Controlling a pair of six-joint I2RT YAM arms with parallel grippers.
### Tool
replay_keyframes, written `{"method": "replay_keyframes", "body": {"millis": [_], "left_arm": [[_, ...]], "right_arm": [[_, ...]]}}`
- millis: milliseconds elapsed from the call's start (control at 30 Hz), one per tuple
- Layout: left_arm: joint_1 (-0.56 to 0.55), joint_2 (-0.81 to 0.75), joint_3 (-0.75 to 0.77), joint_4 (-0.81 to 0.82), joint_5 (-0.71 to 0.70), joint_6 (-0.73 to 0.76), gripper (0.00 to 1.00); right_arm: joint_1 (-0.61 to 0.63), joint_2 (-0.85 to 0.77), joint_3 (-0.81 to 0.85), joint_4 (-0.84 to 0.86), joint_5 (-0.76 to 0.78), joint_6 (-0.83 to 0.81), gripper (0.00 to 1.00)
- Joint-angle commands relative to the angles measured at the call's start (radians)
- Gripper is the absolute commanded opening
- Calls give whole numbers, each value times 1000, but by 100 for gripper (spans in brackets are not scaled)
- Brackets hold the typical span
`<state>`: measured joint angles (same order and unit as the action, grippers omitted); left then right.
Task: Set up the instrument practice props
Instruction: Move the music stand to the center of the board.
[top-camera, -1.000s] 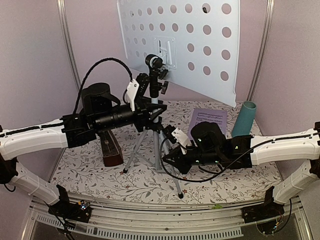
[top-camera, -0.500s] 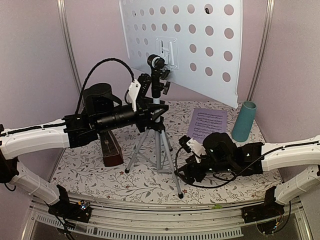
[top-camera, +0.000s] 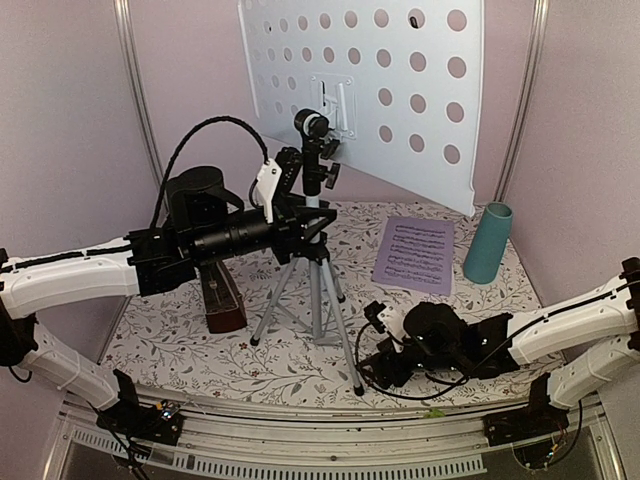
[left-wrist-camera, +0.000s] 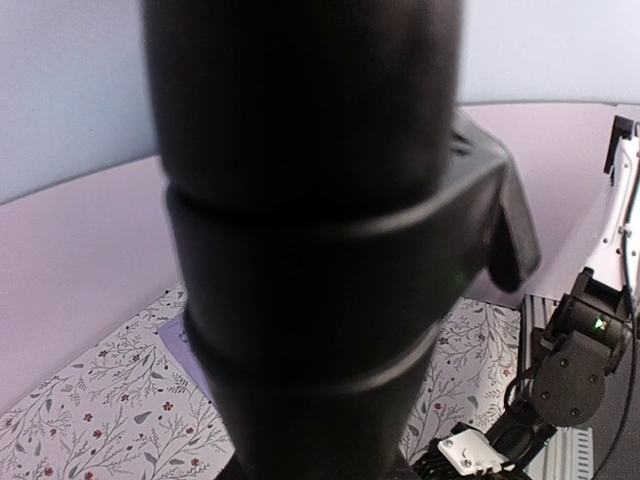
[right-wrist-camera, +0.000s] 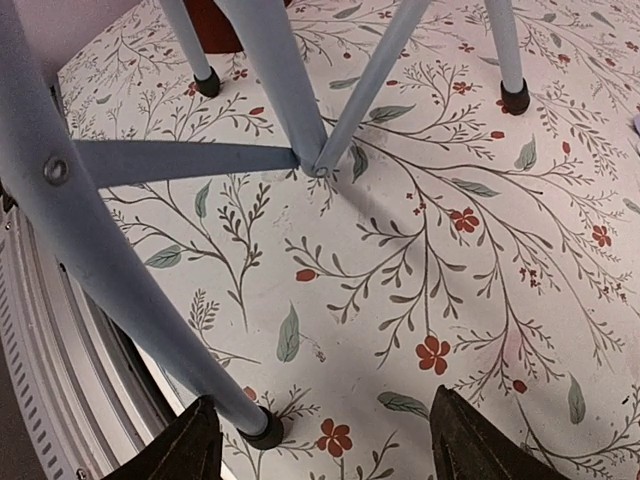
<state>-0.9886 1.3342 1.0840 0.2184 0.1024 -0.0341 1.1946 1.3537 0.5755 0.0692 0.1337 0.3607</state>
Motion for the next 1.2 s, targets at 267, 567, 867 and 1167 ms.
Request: {"method": "replay_keyframes", "body": {"millis": [267, 567, 867, 1167], "left_arm": [[-15, 20, 31, 10, 3, 68, 0], [-15, 27, 42, 6, -2, 76, 0], [-15, 39, 62, 13, -21, 90, 0], [-14, 82, 106, 81, -85, 130, 0]], "right_arm": [[55, 116, 0, 150, 71, 92, 71], [67, 192, 42, 143, 62, 112, 65], [67, 202, 73, 44, 119, 106, 12], [-24, 125, 26, -45, 137, 64, 0]]}}
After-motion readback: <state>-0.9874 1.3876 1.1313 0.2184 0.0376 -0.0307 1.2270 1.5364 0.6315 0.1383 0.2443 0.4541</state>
